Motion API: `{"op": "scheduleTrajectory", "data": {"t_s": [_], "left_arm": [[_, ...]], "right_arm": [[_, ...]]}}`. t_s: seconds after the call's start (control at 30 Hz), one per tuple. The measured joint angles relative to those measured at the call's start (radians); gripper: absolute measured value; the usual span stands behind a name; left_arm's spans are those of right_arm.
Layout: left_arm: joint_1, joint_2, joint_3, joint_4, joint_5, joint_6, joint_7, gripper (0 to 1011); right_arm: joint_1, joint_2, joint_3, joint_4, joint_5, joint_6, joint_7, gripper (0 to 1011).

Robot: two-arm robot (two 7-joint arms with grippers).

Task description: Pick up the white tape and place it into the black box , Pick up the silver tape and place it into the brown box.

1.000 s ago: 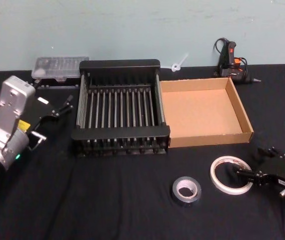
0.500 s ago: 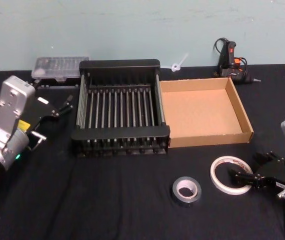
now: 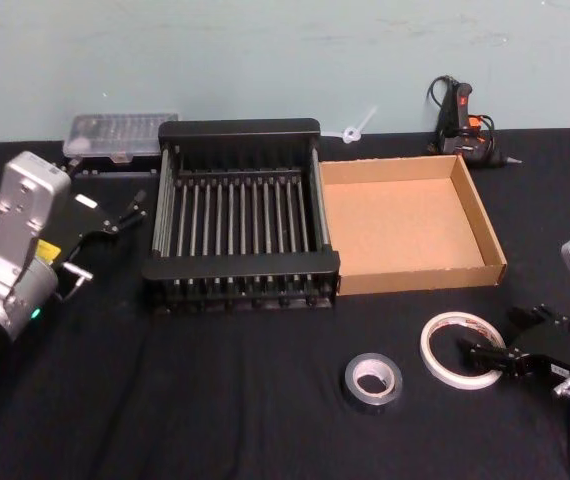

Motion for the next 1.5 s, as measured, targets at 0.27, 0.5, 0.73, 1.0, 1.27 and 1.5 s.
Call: {"op": "scheduleTrajectory", "data": {"t_s": [0.27,0.5,0.73,1.0,1.27,1.5], "left_arm": [[0.0,0.0,0.0,0.0,0.0,0.0,0.0,1001],[0.0,0.0,0.0,0.0,0.0,0.0,0.0,1001],[0.0,0.0,0.0,0.0,0.0,0.0,0.0,1001],[0.0,0.0,0.0,0.0,0.0,0.0,0.0,1002],[0.0,0.0,0.0,0.0,0.0,0.0,0.0,1001],[0.0,0.0,0.0,0.0,0.0,0.0,0.0,1001]], "right_arm": [[0.003,-0.005,0.003,0.004,-0.001,0.006,0.007,1002],[0.003,-0.004,0.002,0.004,-0.001,0.006,0.006,1002],[0.002,-0.003,0.002,0.004,-0.001,0.004,0.005,1002],[0.002,-0.002,0.001,0.003,-0.001,0.004,0.004,959],[0.002,-0.002,0.001,0.002,-0.001,0.003,0.003,759],[0.002,-0.002,0.001,0.002,0.0,0.002,0.002,536]]}}
